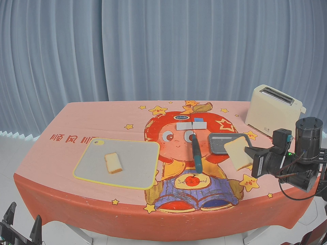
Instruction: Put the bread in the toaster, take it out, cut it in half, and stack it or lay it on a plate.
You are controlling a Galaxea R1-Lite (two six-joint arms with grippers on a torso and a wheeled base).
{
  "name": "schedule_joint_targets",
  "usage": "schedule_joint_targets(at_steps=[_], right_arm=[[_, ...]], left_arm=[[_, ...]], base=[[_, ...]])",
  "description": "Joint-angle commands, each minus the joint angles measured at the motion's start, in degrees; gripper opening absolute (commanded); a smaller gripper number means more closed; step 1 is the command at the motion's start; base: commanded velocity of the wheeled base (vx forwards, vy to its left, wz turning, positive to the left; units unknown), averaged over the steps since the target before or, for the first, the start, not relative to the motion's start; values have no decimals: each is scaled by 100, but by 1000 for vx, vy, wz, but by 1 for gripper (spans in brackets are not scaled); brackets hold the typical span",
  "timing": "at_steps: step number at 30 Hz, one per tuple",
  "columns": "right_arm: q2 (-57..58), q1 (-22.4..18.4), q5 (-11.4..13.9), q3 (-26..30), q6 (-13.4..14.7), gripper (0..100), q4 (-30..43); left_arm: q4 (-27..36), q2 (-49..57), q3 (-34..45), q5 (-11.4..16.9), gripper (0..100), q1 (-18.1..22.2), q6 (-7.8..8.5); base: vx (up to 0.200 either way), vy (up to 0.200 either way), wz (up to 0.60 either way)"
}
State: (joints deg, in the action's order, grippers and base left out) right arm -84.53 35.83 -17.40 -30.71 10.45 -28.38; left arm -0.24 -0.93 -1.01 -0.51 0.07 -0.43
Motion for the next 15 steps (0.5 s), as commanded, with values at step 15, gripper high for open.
schedule_joint_targets(at_steps=[15], right_arm=[[-11, 3, -1, 12, 1, 0, 8]], left_arm=[[-2, 57, 101, -2, 100, 1, -1]], base=[[0, -107, 0]])
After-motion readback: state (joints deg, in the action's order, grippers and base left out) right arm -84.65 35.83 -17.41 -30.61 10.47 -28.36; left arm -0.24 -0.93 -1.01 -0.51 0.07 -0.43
